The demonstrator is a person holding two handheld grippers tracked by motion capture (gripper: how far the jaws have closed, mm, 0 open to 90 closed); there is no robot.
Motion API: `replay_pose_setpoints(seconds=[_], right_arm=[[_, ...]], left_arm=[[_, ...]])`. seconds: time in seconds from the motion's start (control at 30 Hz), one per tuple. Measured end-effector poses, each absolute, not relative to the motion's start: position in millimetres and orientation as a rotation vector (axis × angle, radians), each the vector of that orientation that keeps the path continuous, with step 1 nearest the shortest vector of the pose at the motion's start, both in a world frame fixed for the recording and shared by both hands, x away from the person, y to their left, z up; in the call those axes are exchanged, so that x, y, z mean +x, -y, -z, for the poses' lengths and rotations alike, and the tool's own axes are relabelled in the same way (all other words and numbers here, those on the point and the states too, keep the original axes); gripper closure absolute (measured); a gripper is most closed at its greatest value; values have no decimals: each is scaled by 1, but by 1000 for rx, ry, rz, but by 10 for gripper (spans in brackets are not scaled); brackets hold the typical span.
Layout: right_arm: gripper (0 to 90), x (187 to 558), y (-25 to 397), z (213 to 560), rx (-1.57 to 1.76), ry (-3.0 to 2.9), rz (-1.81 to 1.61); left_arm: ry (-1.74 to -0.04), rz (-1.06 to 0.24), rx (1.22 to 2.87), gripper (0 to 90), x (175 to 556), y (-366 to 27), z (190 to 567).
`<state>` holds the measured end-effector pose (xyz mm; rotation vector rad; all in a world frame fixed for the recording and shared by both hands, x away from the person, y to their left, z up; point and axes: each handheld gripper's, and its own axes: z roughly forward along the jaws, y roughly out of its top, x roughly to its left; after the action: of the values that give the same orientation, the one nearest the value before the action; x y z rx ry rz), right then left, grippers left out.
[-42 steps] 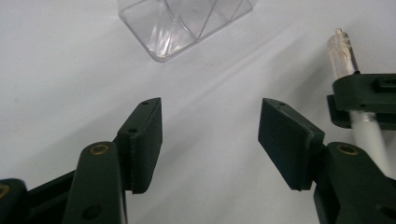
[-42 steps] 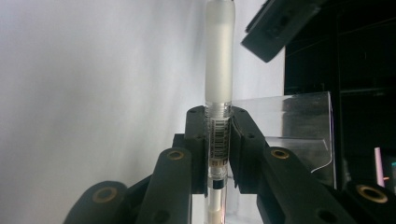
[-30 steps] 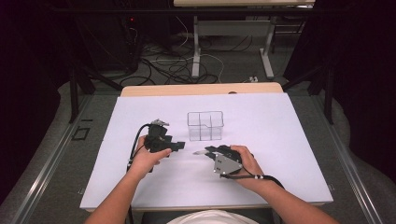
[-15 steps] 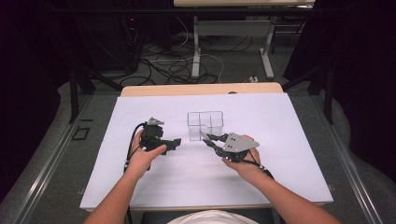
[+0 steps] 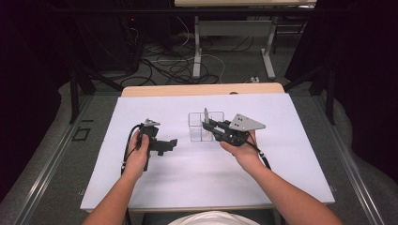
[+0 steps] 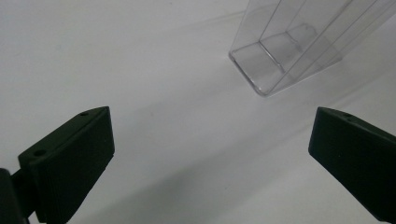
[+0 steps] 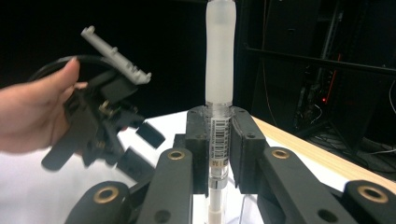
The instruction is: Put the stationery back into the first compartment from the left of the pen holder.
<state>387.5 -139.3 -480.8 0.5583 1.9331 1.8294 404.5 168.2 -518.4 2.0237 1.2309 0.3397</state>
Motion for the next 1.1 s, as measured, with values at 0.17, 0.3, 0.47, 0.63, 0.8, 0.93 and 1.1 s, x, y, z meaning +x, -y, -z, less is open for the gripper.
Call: replay_pose_setpoints(seconds=[0.17,0.3,0.47,0.63,0.8,0.93,1.1], right_arm=[[793,399,133,472,602,-1915,-1850],[793,408,128,464,616,-1895,-1857],[792,416,119,456,626,-1882,-1862],[792,424,109,450,613,-1881,-1846],[792,433,100,450,646,-1881,-1830],[792,440,94,452,658,-1894,-1809],[792,448,90,457,702,-1889,-1802]], left_arm=[[-1238,-388,2035,2,405,-170,521],[-1239,-366,2027,2,405,-173,522],[-1243,-378,2020,3,405,-175,523],[-1253,-386,2023,3,405,-177,524],[-1248,-395,2013,3,405,-178,525],[-1252,-393,2006,3,405,-178,525],[-1249,-396,2008,3,405,-179,525]])
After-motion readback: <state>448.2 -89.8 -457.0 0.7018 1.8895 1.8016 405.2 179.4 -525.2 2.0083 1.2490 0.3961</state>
